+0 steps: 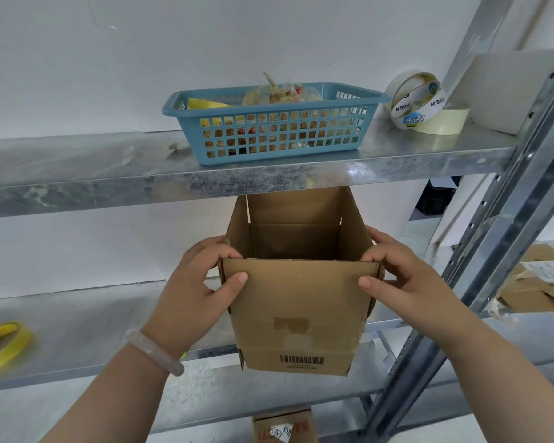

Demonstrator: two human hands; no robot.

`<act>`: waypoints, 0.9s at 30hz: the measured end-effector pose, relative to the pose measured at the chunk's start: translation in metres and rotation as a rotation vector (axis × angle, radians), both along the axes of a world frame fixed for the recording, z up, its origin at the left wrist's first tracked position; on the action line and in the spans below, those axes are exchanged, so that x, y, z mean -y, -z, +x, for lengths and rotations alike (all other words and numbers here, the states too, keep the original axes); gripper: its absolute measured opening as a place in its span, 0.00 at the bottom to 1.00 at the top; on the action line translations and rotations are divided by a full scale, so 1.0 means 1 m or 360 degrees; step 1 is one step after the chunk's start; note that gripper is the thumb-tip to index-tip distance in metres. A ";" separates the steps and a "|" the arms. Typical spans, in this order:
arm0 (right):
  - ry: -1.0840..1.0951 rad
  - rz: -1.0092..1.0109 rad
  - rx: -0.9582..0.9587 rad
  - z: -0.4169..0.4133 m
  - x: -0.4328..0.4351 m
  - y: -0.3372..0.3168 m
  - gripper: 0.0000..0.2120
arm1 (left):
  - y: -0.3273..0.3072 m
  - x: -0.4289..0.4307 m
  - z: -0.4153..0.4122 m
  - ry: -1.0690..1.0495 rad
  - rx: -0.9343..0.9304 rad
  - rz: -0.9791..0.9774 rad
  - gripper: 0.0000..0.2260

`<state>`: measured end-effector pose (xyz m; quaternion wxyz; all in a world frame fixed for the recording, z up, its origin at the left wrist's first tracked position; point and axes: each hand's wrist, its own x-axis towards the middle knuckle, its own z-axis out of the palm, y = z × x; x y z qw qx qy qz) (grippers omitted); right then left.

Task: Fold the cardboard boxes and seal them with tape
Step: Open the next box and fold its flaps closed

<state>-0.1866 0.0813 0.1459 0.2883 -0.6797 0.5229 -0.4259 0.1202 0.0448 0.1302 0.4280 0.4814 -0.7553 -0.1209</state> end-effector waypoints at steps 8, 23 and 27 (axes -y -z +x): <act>0.0350 -0.0140 -0.0096 0.010 0.008 0.013 0.13 | 0.005 -0.003 -0.011 -0.0237 -0.0027 -0.0034 0.19; 0.0453 0.0008 -0.0460 0.024 0.007 0.041 0.53 | 0.040 0.009 -0.026 -0.0520 -0.0084 0.0430 0.27; 0.0264 0.0013 -0.0317 0.020 0.007 0.045 0.45 | 0.035 0.016 -0.017 -0.0445 -0.0156 0.0513 0.19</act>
